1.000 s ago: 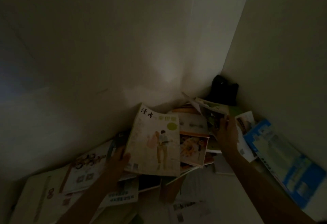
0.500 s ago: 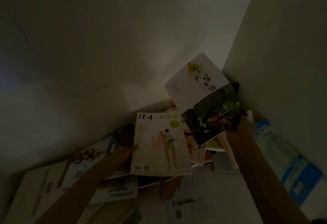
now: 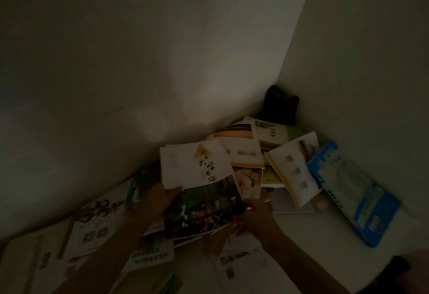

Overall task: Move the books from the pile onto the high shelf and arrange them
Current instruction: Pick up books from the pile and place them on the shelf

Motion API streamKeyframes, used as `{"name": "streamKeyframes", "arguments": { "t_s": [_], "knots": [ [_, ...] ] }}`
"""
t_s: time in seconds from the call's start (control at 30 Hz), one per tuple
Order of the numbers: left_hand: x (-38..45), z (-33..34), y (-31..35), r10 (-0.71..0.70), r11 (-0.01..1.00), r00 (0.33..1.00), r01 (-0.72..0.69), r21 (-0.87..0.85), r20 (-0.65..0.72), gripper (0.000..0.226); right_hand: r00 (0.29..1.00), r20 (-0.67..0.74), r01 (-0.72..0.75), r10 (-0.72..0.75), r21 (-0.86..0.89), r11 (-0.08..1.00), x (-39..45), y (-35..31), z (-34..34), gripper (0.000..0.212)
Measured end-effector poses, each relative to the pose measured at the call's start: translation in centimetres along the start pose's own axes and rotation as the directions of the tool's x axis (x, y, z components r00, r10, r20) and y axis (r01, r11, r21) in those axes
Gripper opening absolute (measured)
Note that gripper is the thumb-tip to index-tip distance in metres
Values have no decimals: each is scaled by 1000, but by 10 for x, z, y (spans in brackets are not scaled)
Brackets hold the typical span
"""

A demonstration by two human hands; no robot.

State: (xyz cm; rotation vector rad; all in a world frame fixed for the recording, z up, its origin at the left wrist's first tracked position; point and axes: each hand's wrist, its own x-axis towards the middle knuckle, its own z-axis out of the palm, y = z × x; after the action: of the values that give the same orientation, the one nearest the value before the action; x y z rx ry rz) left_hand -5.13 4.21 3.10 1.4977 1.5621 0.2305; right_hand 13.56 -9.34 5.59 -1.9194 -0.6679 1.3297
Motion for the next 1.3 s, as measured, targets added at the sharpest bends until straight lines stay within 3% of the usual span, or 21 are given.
{"name": "streamKeyframes", "arguments": {
  "t_s": [0.07,0.13,0.23,0.3,0.4,0.5,0.57,0.63,0.77,0.83,0.9,1.0,1.03,1.1,1.17,1.23,1.3],
  "knots": [
    [1,0,2,40,987,999,-35,154,-33,52,997,73,-4,11,-96,995,-3,4,-7,2],
    [1,-2,6,85,917,996,-64,395,-34,53,996,90,14,4,-194,981,0,1,-22,16],
    [-4,2,31,196,666,966,-2,746,-171,58,966,-139,146,-220,-409,901,18,-11,-54,24],
    [-4,15,54,309,577,932,-27,816,-188,62,918,-256,160,-303,-461,873,43,-16,-74,27],
    [9,45,69,350,643,930,-155,750,-108,58,934,-304,91,-187,-303,949,93,-18,-86,33],
    [20,72,61,306,769,947,-183,613,-101,59,973,-218,72,-70,1,997,135,-19,-84,29],
    [20,82,53,283,833,952,-184,521,-116,60,987,-149,80,-62,117,990,151,-18,-83,38],
    [18,86,50,272,862,951,-171,478,-150,59,990,-114,91,-81,90,992,156,-18,-86,36],
    [15,86,54,221,859,959,-106,501,-175,59,982,-105,140,-156,-146,979,165,-18,-112,28],
    [13,85,61,172,845,968,-50,532,-182,60,933,-231,226,-276,-220,949,159,-31,-130,22],
    [9,87,75,168,812,968,-29,584,-186,69,898,-209,346,-386,-205,916,145,-48,-156,25],
    [-2,102,110,307,836,950,-238,494,-61,121,904,-219,393,-367,88,916,123,-71,-185,21],
    [-6,109,123,395,818,918,-340,464,-23,128,918,-229,371,-323,213,904,114,-79,-194,21],
    [-12,122,147,541,759,841,-494,424,10,118,889,-261,443,-376,281,852,95,-95,-208,21],
    [-17,131,163,595,754,803,-543,370,-36,112,815,-293,566,-500,212,797,76,-109,-213,23],
    [-27,130,177,609,789,785,-587,182,-108,105,712,-287,676,-641,33,736,61,-114,-207,25],
    [-33,124,181,556,826,819,-564,-14,-142,73,652,-160,713,-741,-204,671,53,-112,-190,30]
  ]
}}
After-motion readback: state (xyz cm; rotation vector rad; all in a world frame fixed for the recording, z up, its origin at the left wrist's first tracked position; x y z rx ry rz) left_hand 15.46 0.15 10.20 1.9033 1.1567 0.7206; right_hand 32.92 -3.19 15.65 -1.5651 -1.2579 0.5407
